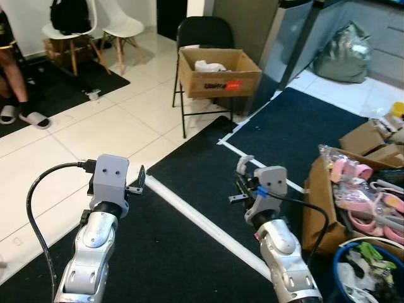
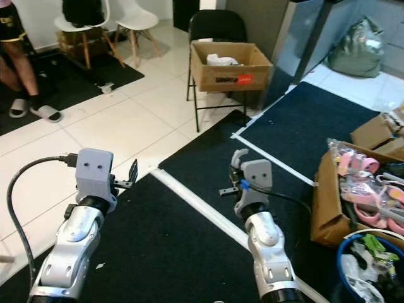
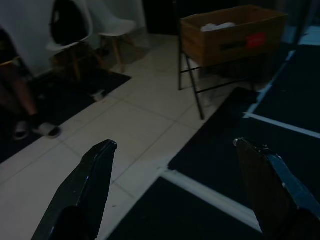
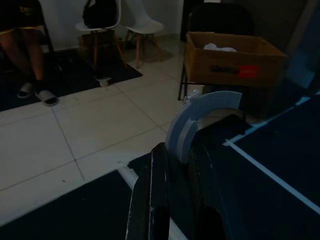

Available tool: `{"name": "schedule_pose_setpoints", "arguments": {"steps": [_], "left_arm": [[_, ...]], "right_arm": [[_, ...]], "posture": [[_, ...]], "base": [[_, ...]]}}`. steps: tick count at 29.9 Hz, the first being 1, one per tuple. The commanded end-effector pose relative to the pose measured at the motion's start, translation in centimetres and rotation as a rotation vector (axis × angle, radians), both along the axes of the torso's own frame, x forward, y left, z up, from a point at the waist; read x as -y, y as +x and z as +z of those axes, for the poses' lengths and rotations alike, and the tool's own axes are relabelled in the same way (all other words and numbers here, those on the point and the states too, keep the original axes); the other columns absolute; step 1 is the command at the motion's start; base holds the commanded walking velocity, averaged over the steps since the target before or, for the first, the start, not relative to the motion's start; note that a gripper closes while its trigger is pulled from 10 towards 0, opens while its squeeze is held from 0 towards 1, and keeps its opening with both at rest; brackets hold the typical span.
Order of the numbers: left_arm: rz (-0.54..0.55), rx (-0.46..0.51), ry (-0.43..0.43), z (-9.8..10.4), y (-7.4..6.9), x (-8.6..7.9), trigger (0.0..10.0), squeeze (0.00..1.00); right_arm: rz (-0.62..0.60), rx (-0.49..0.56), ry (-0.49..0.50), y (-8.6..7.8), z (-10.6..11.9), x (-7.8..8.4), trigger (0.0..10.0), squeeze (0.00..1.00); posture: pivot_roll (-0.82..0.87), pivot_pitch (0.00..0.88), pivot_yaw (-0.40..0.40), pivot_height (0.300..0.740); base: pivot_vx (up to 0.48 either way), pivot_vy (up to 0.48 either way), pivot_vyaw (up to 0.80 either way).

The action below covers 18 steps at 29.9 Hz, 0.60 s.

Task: Picking trash to rubbish bin

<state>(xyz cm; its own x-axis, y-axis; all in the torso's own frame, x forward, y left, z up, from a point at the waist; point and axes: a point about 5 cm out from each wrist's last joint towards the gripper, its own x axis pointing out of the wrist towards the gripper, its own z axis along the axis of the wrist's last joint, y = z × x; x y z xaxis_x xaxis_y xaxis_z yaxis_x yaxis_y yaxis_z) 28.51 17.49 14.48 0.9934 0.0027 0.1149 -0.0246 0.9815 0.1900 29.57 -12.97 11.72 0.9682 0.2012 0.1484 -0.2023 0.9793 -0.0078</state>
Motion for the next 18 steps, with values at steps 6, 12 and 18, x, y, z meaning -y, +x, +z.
{"name": "schedule_pose_setpoints", "arguments": {"steps": [6, 12, 18], "left_arm": [[-0.003, -0.037, 0.014, -0.59, -0.04, -0.19, 10.0, 0.0], [-0.042, -0.038, -0.002, -0.51, 0.38, 0.05, 10.0, 0.0], [-0.014, -0.038, -0.018, -0.57, 0.4, -0.23, 10.0, 0.0]], "right_arm": [[-0.055, -0.027, 0.03, -0.4, -1.12, 0.45, 10.0, 0.0], [-0.075, -0.028, 0.04, -0.85, -1.36, 0.52, 10.0, 0.0], [-0.074, -0.035, 0.033, -0.91, -1.38, 0.74, 10.0, 0.0]], "posture": [[0.05, 0.114, 0.055, 0.74], [0.03, 0.117, 0.064, 0.74], [0.03, 0.127, 0.036, 0.74]], "base": [[0.0, 0.0, 0.0], [0.0, 0.0, 0.0], [0.0, 0.0, 0.0]]}}
